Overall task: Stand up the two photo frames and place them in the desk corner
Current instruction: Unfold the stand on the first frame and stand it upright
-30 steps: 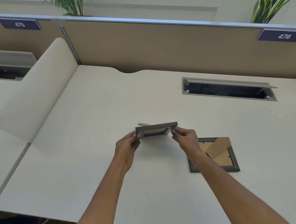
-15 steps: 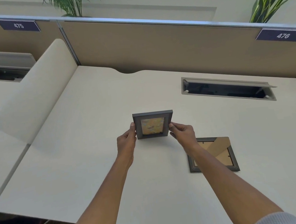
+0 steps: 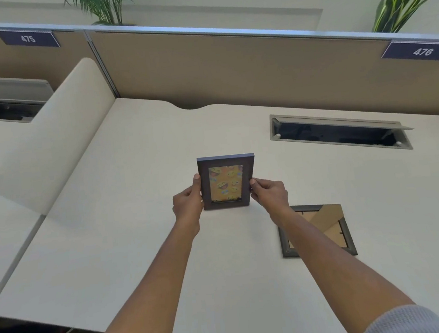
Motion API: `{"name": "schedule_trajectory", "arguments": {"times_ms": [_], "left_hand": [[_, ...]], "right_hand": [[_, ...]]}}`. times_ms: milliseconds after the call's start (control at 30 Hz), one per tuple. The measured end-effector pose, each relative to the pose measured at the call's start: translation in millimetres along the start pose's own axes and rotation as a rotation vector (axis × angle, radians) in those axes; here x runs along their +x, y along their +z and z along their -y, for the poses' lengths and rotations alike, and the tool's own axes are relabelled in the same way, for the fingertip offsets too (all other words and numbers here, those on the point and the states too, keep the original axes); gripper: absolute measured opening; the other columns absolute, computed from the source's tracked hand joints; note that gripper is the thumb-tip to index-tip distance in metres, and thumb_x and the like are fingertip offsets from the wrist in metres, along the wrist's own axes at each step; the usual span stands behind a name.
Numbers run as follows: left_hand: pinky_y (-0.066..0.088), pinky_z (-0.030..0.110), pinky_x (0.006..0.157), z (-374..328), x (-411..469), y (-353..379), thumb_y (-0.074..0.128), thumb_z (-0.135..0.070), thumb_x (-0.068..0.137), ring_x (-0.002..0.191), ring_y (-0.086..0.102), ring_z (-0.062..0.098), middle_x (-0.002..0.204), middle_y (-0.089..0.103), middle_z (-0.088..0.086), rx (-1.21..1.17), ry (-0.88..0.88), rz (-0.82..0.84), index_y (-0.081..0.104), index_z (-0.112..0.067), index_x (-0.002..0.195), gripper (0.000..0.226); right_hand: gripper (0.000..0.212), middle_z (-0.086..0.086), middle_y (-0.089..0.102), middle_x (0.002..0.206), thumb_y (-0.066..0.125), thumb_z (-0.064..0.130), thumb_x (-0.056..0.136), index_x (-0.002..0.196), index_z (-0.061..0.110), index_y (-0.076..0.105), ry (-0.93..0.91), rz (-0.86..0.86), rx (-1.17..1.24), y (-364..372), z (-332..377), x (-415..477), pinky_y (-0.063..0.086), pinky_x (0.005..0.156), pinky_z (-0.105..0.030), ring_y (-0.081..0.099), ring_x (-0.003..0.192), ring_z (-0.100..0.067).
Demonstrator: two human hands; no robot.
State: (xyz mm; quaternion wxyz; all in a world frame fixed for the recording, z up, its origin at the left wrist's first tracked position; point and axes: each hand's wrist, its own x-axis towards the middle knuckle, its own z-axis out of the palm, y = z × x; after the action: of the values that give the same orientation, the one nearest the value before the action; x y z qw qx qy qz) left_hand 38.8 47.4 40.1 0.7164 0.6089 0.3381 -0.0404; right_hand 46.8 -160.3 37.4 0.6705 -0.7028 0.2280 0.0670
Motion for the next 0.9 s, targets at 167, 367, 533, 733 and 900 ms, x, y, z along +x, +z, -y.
{"name": "schedule_trajectory", "arguments": {"times_ms": [167, 367, 533, 733, 900], "left_hand": [[0.056, 0.041, 0.085, 2, -4, -6, 0.072, -0.067, 0.079, 0.077, 0.063, 0.024, 0.08, 0.068, 0.002, 0.042, 0.015, -0.02, 0.065, -0.018, 0.077, 0.05], [0.062, 0.032, 0.078, 7, -12, -17, 0.072, -0.067, 0.08, 0.087, 0.078, 0.018, 0.07, 0.078, -0.012, 0.095, 0.024, -0.052, 0.077, -0.032, 0.056, 0.043], [0.06, 0.048, 0.093, 12, -19, -19, 0.062, -0.074, 0.083, 0.096, 0.075, 0.032, 0.081, 0.078, 0.004, 0.173, 0.041, -0.083, 0.069, -0.022, 0.065, 0.056], [0.053, 0.041, 0.089, 22, -27, -14, 0.042, -0.076, 0.091, 0.101, 0.068, 0.027, 0.093, 0.076, -0.002, 0.262, 0.0, -0.085, 0.072, -0.032, 0.073, 0.057], [0.044, 0.04, 0.096, 38, -30, -11, 0.03, -0.055, 0.105, 0.115, 0.058, 0.031, 0.114, 0.066, 0.005, 0.303, -0.039, -0.117, 0.066, -0.019, 0.121, 0.054]], "right_hand": [[0.025, 0.004, 0.08, 0.093, 0.071, 0.023, 0.096, 0.075, 0.035, 0.079, 0.016, -0.014, -0.037, 0, 0, -2, 0.06, 0.097, -0.038, 0.077, 0.095, -0.019], [0.014, 0.003, 0.081, 0.097, 0.07, 0.028, 0.095, 0.092, 0.025, 0.084, -0.002, 0.022, -0.127, -2, -12, -15, 0.06, 0.098, -0.042, 0.078, 0.093, -0.017], [0.02, 0.005, 0.082, 0.089, 0.067, 0.037, 0.095, 0.101, 0.025, 0.083, -0.019, 0.044, -0.282, -2, -20, -24, 0.06, 0.095, -0.046, 0.077, 0.092, -0.021], [0.033, 0.003, 0.077, 0.122, 0.061, 0.036, 0.1, 0.127, 0.022, 0.074, -0.067, 0.068, -0.344, 0, -22, -30, 0.054, 0.105, -0.043, 0.071, 0.115, -0.019], [0.031, -0.008, 0.079, 0.098, 0.056, 0.033, 0.102, 0.115, 0.012, 0.076, -0.096, 0.078, -0.376, -3, -29, -30, 0.055, 0.089, -0.038, 0.072, 0.105, -0.032]]}}
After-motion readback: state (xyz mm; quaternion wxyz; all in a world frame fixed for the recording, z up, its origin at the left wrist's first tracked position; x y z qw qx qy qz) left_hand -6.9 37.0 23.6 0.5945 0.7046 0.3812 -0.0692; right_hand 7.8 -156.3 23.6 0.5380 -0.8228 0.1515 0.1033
